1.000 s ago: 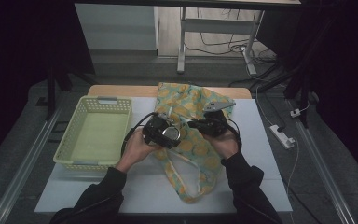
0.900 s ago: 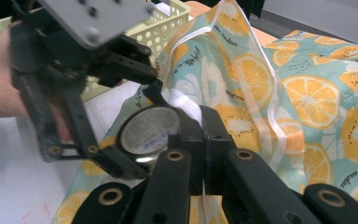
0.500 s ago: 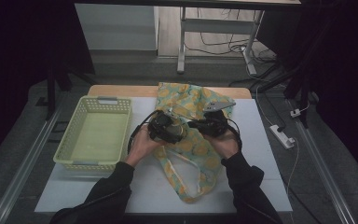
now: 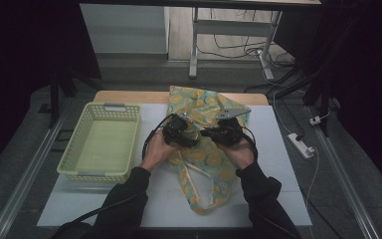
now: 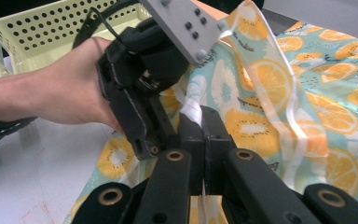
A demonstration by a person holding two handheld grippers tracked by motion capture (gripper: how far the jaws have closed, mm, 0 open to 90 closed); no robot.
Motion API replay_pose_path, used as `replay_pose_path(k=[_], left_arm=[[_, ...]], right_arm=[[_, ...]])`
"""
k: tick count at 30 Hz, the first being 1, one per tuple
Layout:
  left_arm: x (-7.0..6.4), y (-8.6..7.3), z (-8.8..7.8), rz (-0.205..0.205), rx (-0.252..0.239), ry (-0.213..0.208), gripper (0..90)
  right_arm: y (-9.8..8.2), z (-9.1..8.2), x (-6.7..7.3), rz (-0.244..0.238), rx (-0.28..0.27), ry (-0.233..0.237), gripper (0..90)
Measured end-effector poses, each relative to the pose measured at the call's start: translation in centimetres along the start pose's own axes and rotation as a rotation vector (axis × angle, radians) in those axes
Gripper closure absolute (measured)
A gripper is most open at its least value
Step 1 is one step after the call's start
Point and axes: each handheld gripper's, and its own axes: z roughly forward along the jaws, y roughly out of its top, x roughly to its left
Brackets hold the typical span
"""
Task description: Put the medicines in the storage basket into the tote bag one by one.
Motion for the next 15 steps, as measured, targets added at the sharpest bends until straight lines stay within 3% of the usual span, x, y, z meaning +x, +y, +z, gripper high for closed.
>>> replay_pose_path(k=[15], left_arm=[[-0.1, -0.5, 2.5, 0.014, -0.01, 0.007, 20.1]], right_arm=[[-0.3, 0.4, -0.3, 0.004, 0.018, -0.004, 89.7]])
